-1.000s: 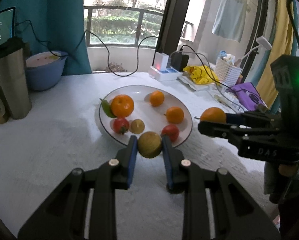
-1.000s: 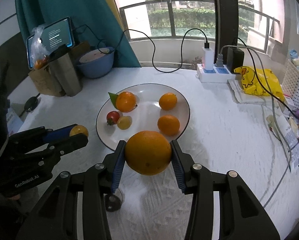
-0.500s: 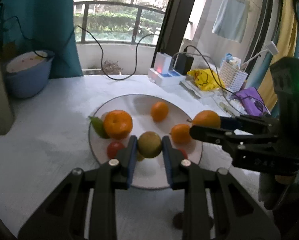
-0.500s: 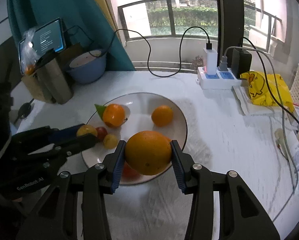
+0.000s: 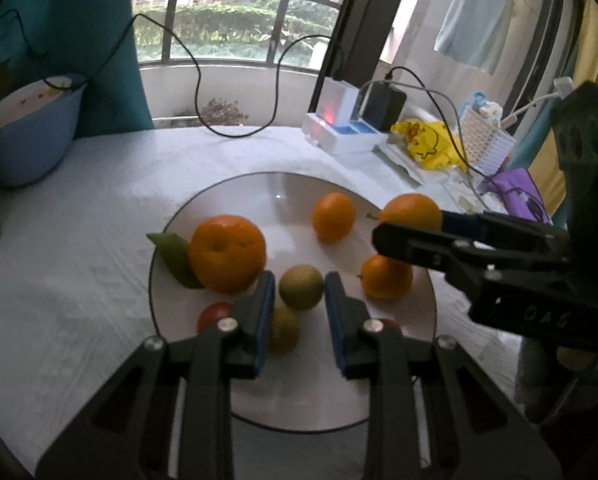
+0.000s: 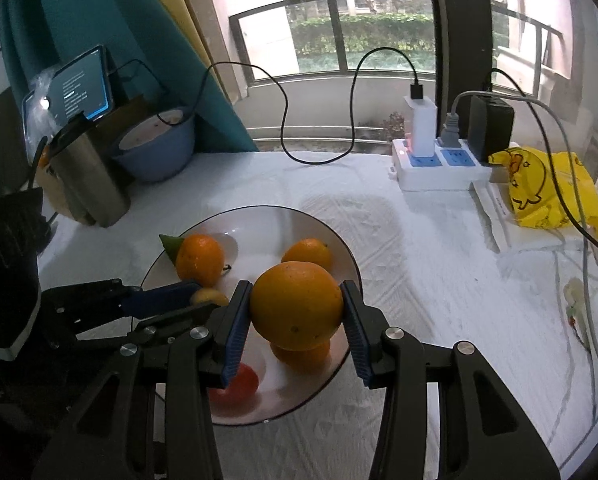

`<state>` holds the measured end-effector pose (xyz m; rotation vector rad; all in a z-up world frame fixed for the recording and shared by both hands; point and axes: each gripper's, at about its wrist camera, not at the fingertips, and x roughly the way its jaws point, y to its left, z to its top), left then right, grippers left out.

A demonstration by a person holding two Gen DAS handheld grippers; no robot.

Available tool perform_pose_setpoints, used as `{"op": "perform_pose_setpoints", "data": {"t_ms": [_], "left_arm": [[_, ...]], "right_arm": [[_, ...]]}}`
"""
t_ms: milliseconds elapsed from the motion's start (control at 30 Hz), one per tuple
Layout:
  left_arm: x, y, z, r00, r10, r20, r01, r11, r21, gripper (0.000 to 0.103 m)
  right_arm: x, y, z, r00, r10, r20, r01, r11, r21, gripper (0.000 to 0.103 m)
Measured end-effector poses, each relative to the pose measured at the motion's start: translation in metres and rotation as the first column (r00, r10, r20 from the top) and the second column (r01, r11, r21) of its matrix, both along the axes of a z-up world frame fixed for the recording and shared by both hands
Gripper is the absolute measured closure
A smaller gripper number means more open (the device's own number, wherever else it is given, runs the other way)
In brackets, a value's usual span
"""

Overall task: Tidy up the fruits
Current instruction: 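Carry both fruits onto the white plate and open both grippers, then move both open grippers back toward the two dark plums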

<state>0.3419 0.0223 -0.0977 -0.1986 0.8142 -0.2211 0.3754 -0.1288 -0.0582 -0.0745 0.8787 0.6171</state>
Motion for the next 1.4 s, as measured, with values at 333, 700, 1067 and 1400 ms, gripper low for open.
{"op": "perform_pose_setpoints", "data": {"t_ms": [333, 700, 1067, 1400], "left_arm": [[-0.01, 0.02, 0.008, 0.998, 0.061, 0.034, -0.06, 0.997, -0.039, 0.073], [-0.007, 0.058, 0.005, 0.982, 0.187, 0.023, -0.186, 0.982, -0.033, 0.073], [-0.011, 0.075, 0.005, 0.967, 0.254, 0.004, -0.254, 0.967, -0.004, 0.069], [-0.026, 0.082, 0.02, 0.951, 0.305, 0.053, -0.305, 0.952, -0.002, 0.056]], "right_arm": [[0.016, 0.029, -0.004, 0.998, 0.053, 0.036, -0.052, 0.998, -0.021, 0.056], [0.044, 0.067, -0.014, 0.996, 0.083, 0.035, -0.082, 0.996, -0.036, 0.056], [0.046, 0.071, -0.017, 0.997, 0.07, 0.014, -0.069, 0.996, -0.064, 0.055], [0.025, 0.054, 0.014, 0.997, 0.03, 0.066, -0.027, 0.999, -0.046, 0.049]]}}
